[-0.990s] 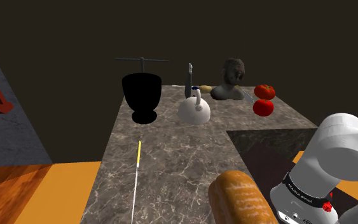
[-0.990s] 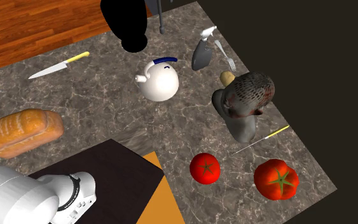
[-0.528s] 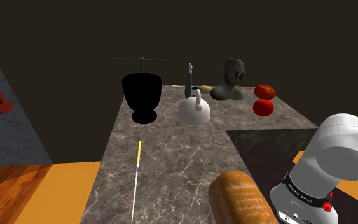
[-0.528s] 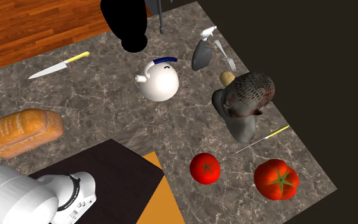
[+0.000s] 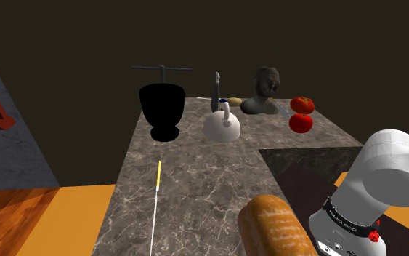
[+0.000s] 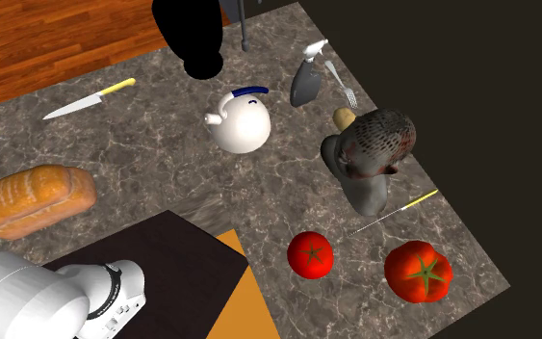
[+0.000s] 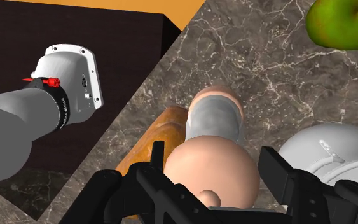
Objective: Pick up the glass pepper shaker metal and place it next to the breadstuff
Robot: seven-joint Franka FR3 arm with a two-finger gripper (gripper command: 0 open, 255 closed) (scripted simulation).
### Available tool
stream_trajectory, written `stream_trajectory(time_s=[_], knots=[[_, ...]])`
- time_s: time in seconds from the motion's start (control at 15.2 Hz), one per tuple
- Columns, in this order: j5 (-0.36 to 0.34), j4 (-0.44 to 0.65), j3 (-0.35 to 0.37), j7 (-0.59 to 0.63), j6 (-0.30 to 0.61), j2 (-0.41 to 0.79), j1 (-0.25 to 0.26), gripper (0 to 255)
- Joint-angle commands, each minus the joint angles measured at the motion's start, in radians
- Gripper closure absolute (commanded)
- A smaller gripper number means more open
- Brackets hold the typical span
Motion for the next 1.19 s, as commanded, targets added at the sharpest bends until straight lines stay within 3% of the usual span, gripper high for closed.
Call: stream_trajectory(time_s=[0.0,1.12], knots=[[0.008,-0.031,0.007,-0.006,0.016,-0.016,0.008,255],[0.111,-0.255,0.107,-0.037,0.147,-0.135,0.065,255]])
